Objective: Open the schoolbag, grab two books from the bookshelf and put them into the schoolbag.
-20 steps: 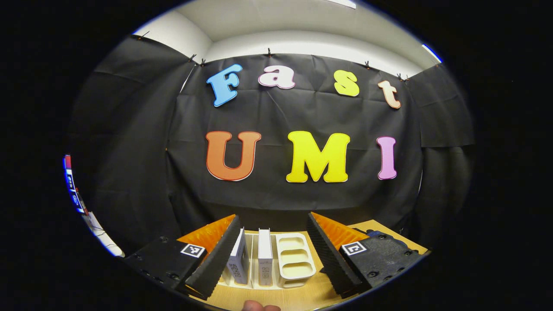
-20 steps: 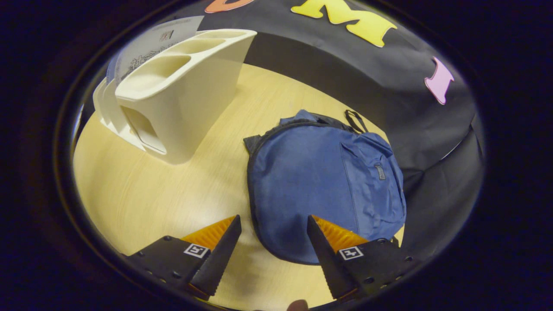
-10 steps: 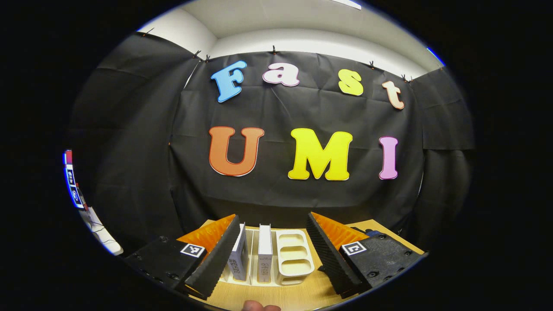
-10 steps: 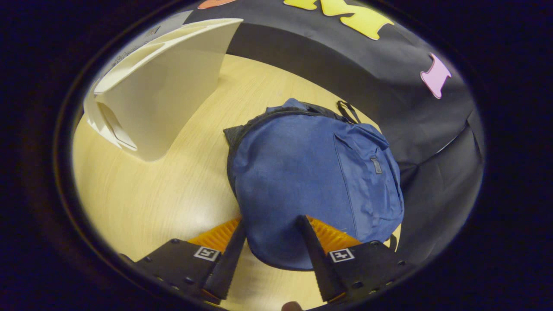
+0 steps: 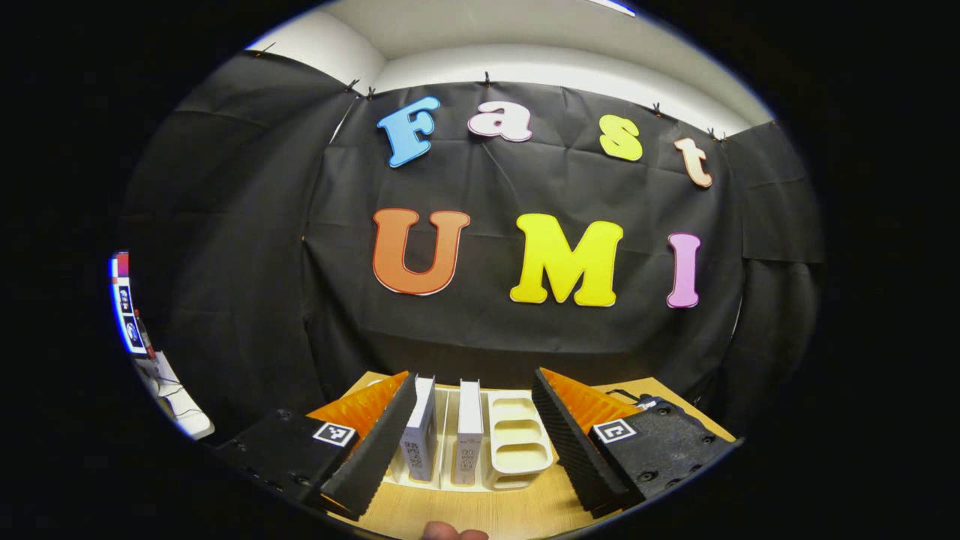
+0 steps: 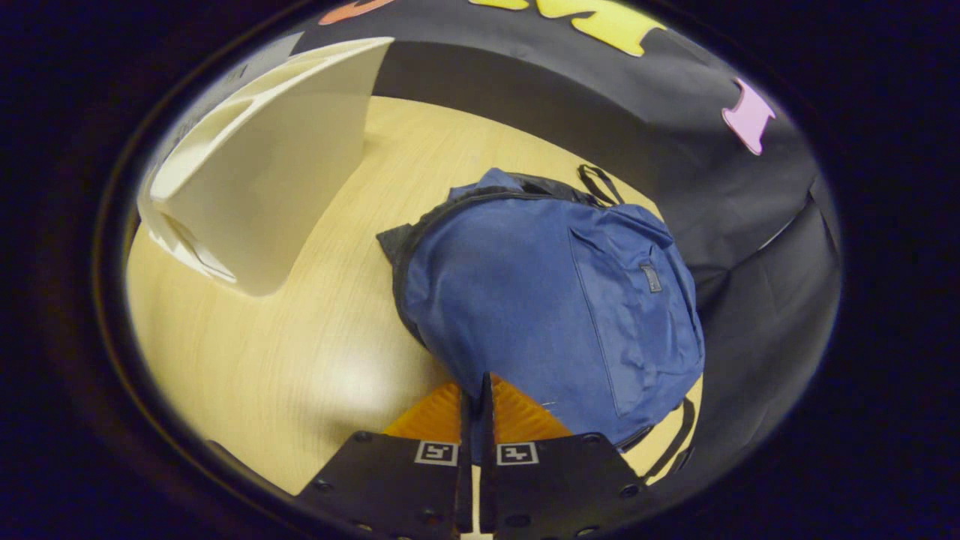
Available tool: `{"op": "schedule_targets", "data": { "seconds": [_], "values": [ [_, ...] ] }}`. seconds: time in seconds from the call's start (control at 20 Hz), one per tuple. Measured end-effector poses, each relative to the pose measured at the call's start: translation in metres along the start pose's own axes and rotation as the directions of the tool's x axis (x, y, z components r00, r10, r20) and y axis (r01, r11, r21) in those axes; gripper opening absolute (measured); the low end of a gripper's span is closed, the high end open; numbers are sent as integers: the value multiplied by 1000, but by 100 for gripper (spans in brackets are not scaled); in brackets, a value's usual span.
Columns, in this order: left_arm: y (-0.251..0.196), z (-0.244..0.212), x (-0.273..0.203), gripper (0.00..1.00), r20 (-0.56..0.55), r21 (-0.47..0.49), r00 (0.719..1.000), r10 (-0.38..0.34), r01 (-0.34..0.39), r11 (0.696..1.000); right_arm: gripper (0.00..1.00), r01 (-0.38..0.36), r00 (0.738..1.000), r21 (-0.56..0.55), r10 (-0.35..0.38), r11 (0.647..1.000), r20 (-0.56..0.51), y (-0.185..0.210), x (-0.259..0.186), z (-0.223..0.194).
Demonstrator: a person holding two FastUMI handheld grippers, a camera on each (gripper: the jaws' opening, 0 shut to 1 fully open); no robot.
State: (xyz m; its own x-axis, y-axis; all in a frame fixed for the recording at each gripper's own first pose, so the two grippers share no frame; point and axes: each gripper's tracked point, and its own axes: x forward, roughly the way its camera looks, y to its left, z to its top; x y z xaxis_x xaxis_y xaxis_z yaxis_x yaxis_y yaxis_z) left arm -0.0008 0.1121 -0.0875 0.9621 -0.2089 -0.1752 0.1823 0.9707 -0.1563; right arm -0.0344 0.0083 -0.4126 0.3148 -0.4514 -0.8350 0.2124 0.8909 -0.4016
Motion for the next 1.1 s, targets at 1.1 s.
{"op": "schedule_targets", "data": {
  "seconds": [1.1],
  "values": [
    [-3,-54,69,99,-290,10,955,-57,63,998,0,-74,980,167,40,983,196,-89,-84,59]
  ]
}}
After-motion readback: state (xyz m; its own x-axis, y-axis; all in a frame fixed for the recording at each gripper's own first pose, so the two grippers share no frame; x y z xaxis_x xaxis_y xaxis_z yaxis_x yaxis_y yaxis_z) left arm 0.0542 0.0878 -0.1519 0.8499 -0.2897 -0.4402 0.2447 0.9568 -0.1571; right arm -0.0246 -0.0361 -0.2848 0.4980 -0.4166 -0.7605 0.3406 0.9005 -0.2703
